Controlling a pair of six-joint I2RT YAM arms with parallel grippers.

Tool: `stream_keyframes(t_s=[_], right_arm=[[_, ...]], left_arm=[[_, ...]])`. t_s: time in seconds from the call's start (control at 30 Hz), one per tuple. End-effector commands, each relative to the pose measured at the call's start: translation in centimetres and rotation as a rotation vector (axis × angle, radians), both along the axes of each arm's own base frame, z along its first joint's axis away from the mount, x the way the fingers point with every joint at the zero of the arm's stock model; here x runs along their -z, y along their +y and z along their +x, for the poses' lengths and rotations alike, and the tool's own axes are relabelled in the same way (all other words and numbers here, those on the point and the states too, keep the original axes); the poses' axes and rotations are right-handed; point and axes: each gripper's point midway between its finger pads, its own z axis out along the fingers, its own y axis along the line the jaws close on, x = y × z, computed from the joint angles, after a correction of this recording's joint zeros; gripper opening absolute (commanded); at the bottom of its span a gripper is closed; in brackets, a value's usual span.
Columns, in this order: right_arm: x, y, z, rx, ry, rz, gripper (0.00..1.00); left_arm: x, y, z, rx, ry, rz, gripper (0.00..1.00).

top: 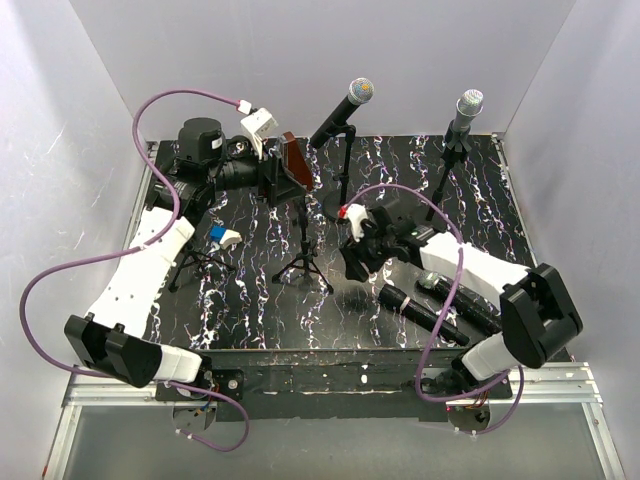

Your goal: Remove the microphone from the stand

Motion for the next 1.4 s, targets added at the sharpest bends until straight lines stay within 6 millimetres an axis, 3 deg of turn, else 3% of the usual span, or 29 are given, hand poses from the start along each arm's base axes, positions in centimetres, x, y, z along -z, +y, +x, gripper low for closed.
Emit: stream_keyframes(t_s=[0.0,0.07,0.17,0.4,0.47,0.73,0.83,0.93,1.07,1.2,1.37], right_arm=[[-0.6,-2.9,-0.1,0.02,-0.015,-0.013,0.7],[-0.6,-3.3,-0.3,0.028,-0.013,-0.015,0.7],[-1.1,-3.3,-0.7,0.022,-0.004,0.0,0.7],[-3.3,-2.5,-0.4,-0.054,-0.008,0.008,0.68],[-3.8,-2.5,0.0,-0.056,-0.022,0.008,0.68],[-3.7,-2.6,-0.2,-0.047,-0.031,0.021,0.69],[-3.7,-2.9,-0.3,-0.049,-0.04,0.016,0.69],[-3.4,-3.3,-0.2,-0.039,-0.055,-0.001,0.69],[-3.3,-3.2,-0.1,-0.041,-0.061,0.003,0.69],[-3.2,-3.0,0.0,-0.042,-0.064,0.013,0.69],[-3.1,-2.5,0.6,-0.031,-0.075,0.03,0.69]], left_arm=[[-3.0,0.9,0.2,0.019,-0.243,0.045,0.69],[-3.4,1.2,0.2,0.017,-0.286,0.065,0.77],[-2.3,1.6,-0.5,0.039,-0.291,0.103,0.8],[6.3,2.1,-2.4,0.069,-0.116,0.156,0.78],[8.0,2.0,-2.4,0.065,-0.095,0.149,0.79],[11.5,0.1,0.3,0.054,-0.011,0.076,0.77],[13.0,-0.7,1.0,0.08,0.034,0.068,0.7],[14.4,-1.0,0.8,0.104,0.045,0.085,0.54],[15.0,-0.4,-0.1,0.143,0.001,0.133,0.45],[15.5,0.3,-0.6,0.148,0.001,0.19,0.26],[14.9,2.3,2.2,0.016,-0.105,0.312,0.16]])
